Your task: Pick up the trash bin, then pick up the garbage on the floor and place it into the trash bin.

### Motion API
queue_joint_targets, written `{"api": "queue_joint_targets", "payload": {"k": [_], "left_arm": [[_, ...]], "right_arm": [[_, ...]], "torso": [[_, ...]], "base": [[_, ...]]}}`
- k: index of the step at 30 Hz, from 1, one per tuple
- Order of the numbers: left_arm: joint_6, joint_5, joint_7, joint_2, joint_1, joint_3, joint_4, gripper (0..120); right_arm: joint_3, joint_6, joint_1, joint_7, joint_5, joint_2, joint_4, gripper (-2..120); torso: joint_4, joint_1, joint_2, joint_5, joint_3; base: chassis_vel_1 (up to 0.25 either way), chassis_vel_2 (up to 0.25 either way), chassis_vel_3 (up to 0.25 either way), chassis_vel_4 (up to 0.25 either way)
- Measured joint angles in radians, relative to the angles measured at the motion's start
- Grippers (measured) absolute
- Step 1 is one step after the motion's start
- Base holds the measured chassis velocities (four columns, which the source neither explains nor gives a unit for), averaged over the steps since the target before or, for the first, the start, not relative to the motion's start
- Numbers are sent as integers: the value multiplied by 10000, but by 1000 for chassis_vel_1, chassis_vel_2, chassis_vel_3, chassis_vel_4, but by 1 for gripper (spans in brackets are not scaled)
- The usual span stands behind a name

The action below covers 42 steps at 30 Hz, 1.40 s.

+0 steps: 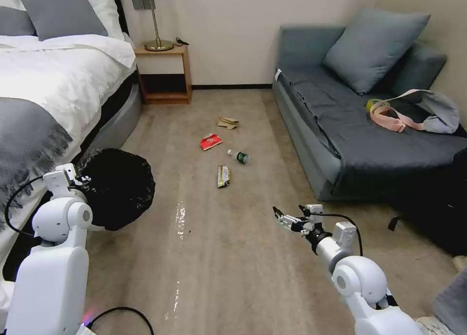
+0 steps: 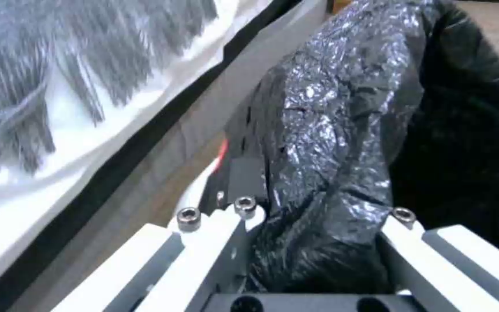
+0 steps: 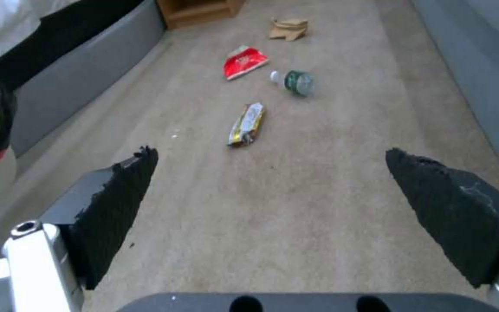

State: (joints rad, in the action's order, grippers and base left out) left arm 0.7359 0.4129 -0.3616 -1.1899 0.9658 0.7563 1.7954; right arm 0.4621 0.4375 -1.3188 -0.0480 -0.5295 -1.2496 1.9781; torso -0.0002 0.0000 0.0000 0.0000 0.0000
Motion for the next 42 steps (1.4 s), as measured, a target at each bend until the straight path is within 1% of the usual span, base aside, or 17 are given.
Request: {"api": "queue_joint_targets", "payload": {"k": [3, 9, 15, 27, 33, 42], "left_arm": [[0, -170, 141, 58, 27, -40, 108, 5], [0, -250, 143, 32, 85, -51, 250, 5], [-1, -449, 258, -9, 98, -90, 191, 5], [-3, -510, 329, -116, 95, -226, 198, 5], [-23, -607, 367, -283, 26, -317, 138, 5], [-93, -649, 471, -266, 81, -257, 74, 5]], "right_arm": [[51, -75, -37, 6, -36, 42, -92, 100], [50, -148, -17, 9, -32, 118, -312, 100], [13, -253, 39, 0, -4, 59, -496, 100], [6, -451, -7, -55, 40, 52, -640, 100], [-15, -453, -18, -52, 84, 51, -663, 100], [-141, -453, -13, -46, 166, 29, -704, 100]], "torso": [[2, 0, 0, 0, 0], [1, 0, 0, 1, 0], [2, 0, -1, 0, 0], [2, -1, 0, 0, 0], [2, 0, 0, 1, 0], [3, 0, -1, 0, 1]], "base": [[0, 0, 0, 0], [0, 0, 0, 0], [0, 0, 0, 0], [0, 0, 0, 0], [-91, 88, 95, -100], [-118, 115, 112, -114]]}}
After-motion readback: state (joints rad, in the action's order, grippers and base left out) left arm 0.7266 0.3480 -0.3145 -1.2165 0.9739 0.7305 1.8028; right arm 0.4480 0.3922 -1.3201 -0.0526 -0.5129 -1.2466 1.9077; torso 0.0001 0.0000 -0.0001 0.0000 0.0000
